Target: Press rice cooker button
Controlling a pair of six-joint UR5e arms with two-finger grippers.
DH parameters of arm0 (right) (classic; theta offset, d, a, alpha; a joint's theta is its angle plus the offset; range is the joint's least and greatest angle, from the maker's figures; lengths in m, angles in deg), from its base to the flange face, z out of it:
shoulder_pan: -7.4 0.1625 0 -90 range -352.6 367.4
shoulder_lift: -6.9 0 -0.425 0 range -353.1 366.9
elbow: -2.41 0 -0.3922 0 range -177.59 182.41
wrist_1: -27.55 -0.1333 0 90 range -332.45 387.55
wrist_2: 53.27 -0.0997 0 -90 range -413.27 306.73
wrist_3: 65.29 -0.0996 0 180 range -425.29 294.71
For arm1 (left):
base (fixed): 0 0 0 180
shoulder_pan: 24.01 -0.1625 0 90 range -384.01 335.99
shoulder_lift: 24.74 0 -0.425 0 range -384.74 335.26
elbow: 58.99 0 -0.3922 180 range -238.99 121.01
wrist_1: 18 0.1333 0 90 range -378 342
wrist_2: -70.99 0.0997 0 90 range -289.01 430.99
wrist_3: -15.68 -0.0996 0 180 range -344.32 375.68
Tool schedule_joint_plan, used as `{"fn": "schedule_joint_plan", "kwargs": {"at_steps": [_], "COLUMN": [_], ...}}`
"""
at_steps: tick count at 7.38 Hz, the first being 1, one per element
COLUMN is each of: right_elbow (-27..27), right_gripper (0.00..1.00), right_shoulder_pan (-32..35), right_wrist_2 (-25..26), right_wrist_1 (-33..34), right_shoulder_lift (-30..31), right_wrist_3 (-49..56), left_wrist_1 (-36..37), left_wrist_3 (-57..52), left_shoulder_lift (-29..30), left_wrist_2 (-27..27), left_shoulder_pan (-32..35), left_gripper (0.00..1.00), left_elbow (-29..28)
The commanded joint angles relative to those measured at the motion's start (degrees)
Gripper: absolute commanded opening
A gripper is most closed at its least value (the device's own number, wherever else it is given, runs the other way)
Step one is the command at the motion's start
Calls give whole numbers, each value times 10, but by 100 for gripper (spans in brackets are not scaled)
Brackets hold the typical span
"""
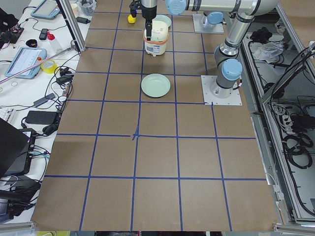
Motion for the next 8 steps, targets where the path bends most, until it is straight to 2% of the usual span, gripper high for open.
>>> {"fn": "schedule_joint_plan", "kwargs": {"at_steps": [1, 8], "right_elbow": [-1, -12], "right_gripper": [100, 100], "right_shoulder_pan": [0, -1], "right_wrist_2": [-25, -23], "right_wrist_1": [0, -4], "right_shoulder_lift": [0, -3], "right_wrist_3": [-2, -5], "left_wrist_1": [0, 0], "left_wrist_3": [0, 0], "left_shoulder_lift": [0, 0], "left_wrist_2": [0, 0], "left_shoulder_pan": [0, 0], "left_gripper": [100, 100], "left_elbow": [0, 0]}}
